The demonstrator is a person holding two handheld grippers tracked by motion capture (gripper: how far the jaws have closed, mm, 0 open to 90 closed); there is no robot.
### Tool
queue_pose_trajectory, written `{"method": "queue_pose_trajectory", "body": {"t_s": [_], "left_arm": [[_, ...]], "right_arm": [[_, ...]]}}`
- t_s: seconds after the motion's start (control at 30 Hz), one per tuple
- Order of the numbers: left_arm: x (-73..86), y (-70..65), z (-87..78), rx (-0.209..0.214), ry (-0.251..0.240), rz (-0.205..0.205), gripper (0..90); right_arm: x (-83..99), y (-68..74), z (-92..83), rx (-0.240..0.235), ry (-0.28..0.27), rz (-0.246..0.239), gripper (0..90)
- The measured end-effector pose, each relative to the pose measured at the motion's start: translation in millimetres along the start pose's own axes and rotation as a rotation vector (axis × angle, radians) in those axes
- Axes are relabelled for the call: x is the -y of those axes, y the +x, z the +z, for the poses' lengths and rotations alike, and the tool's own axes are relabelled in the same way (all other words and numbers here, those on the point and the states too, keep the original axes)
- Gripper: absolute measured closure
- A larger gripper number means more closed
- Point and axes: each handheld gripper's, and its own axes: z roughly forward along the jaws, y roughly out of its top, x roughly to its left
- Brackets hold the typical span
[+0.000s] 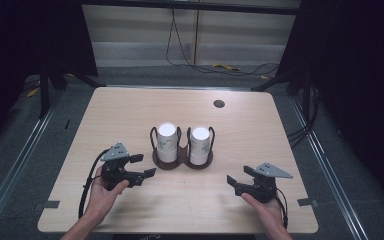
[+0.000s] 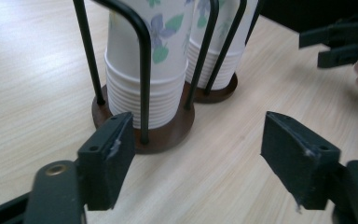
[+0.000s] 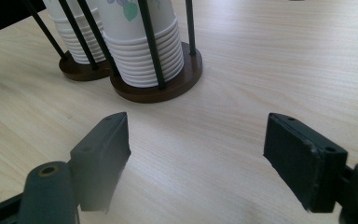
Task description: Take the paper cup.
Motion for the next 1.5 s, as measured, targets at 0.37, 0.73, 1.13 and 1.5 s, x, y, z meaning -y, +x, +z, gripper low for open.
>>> {"method": "queue_pose_trajectory", "body": {"t_s": [0.37, 0.73, 1.13, 1.5], "left_arm": [[-16.3, -1.0, -11.5, -0.01, -0.016, 0.048, 25.9], [-42.7, 2.3, -15.7, 0.035, 0.025, 0.047, 28.7], [-66.6, 10.7, -4.2, 0.029, 0.064, 0.043, 28.8], [-89.3, 14.8, 1.9, 0.03, 0.081, 0.096, 30.9]], "right_arm": [[-1.7, 9.5, 0.7, -0.034, 0.027, -0.034, 20.8], [-3.3, 10.4, 2.4, -0.042, 0.046, -0.028, 21.1], [-3.3, 14.5, 3.1, -0.066, 0.05, -0.055, 21.0], [-2.6, 17.1, 3.7, -0.071, 0.043, -0.068, 21.5]]}}
